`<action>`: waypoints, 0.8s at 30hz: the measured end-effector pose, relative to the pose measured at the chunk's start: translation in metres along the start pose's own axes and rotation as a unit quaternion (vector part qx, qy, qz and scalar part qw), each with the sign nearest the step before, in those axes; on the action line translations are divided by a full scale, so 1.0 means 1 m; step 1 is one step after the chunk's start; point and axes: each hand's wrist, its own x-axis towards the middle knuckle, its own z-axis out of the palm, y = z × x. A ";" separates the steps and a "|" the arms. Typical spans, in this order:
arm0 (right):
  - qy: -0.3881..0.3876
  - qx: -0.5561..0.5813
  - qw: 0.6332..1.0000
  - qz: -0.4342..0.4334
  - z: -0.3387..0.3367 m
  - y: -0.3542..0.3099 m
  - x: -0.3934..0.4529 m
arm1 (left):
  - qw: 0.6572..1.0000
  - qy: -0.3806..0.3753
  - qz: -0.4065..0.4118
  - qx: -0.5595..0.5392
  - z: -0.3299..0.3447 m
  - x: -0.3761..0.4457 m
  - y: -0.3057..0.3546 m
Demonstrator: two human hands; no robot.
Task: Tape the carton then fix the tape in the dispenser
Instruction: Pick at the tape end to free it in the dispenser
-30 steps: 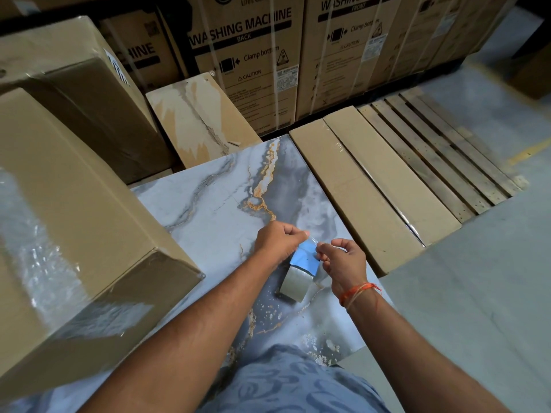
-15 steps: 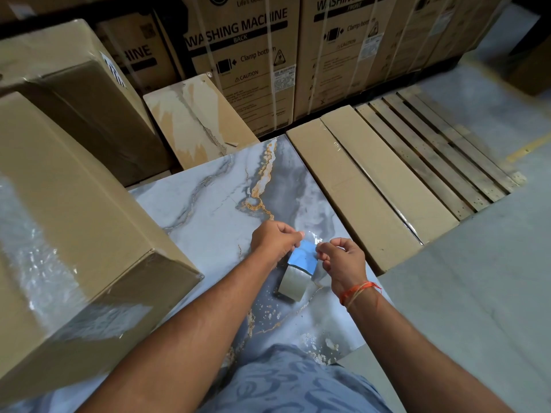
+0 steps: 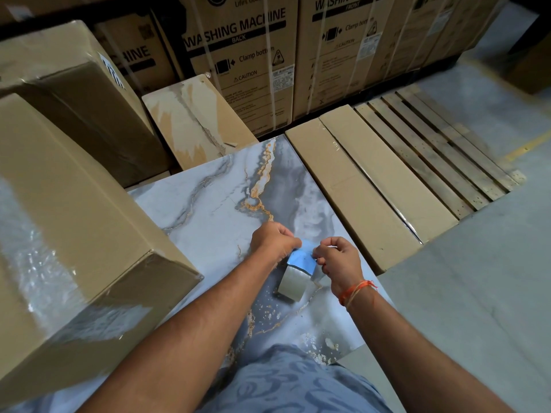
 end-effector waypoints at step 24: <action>-0.005 -0.078 0.995 -0.055 -0.006 0.016 -0.001 | 0.980 -0.182 0.020 -0.074 -0.002 -0.007 -0.010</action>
